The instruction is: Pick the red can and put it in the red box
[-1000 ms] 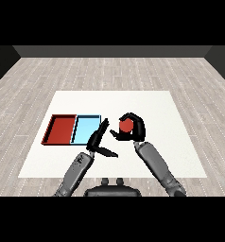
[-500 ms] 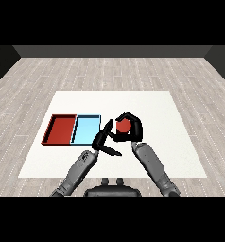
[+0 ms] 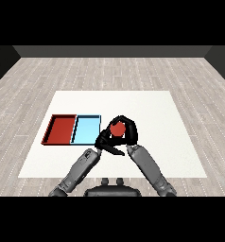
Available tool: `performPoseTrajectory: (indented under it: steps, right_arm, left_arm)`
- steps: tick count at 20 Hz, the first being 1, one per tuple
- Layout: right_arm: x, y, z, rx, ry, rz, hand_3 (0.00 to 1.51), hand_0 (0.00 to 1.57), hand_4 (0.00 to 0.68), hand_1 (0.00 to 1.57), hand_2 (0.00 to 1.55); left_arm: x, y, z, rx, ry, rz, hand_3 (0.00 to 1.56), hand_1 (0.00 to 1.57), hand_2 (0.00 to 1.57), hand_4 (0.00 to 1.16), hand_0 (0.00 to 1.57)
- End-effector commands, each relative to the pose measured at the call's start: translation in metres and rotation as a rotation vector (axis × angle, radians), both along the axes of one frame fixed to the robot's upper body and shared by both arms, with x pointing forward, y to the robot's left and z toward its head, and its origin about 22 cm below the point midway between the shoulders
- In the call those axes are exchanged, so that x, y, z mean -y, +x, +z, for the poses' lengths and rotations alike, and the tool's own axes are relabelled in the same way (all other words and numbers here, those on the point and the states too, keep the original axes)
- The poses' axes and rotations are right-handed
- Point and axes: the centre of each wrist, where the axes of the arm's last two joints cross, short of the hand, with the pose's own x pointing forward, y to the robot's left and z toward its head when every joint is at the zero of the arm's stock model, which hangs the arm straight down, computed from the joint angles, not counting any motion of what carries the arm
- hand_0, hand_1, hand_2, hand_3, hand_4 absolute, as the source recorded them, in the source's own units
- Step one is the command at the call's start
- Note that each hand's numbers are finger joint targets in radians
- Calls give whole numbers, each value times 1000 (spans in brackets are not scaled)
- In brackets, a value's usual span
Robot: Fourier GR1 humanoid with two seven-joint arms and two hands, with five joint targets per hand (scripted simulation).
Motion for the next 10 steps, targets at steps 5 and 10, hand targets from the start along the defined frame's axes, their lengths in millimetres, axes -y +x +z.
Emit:
performPoseTrajectory:
  steps: [5,10]
  right_arm:
    - [-16,-9,1,-1,-10,16,1411,1571,650,1571,1484]
    - [-16,6,1,1,16,46,1404,1571,658,1571,1482]
  left_arm:
    - [5,-8,3,33,-9,-31,0,0,0,0,0]
    - [23,-1,1,69,3,15,0,0,0,0,0]
